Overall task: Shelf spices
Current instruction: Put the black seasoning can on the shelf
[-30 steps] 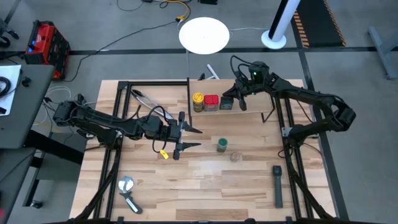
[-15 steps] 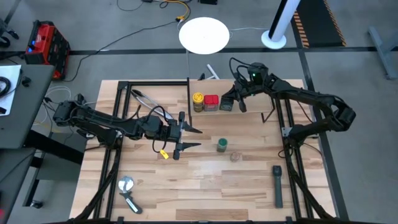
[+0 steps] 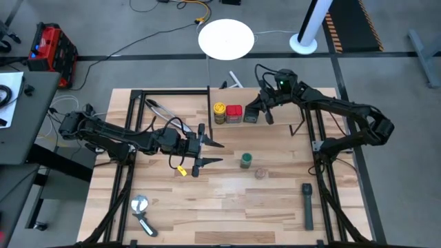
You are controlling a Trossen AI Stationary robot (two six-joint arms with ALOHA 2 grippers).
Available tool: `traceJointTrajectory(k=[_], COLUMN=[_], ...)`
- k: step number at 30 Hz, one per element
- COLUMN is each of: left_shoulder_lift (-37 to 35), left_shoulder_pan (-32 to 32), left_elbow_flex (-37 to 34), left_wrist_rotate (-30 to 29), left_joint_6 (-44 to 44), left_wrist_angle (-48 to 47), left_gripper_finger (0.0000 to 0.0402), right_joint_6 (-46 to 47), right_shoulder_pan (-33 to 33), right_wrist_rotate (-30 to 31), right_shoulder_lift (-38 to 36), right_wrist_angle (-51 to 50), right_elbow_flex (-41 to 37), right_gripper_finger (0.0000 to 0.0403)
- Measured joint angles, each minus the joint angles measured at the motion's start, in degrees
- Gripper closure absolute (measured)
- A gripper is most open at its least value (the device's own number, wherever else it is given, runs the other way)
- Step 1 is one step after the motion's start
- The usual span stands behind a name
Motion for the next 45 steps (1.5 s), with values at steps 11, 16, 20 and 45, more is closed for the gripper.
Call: traceJointTrajectory(k=[11,16,20,45], left_shoulder_lift=[0.0,0.0,0.0,0.0], left_shoulder_pan=[0.0,0.0,0.0,0.0], left_elbow_flex=[0.0,0.0,0.0,0.0], left_wrist_rotate=[0.0,0.0,0.0,0.0], left_joint_6=[0.0,0.0,0.0,-1.9], left_wrist_angle=[0.0,0.0,0.0,1.3], left_gripper_finger=[0.0201,0.0201,0.0201,0.0201], right_joint_6=[0.0,0.1,0.6,8.7], right_shoulder_pan=[0.0,0.0,0.0,18.8], right_wrist_rotate=[-1.1,-1.3,-0.1,25.7], right_shoulder_lift=[0.0,0.0,0.0,-18.5], right_wrist_angle=[2.7,2.7,3.4,-20.3], right_elbow_flex=[0.0,0.0,0.0,0.0], right_gripper_finger=[0.0400,0.0400,0.0400,0.0400])
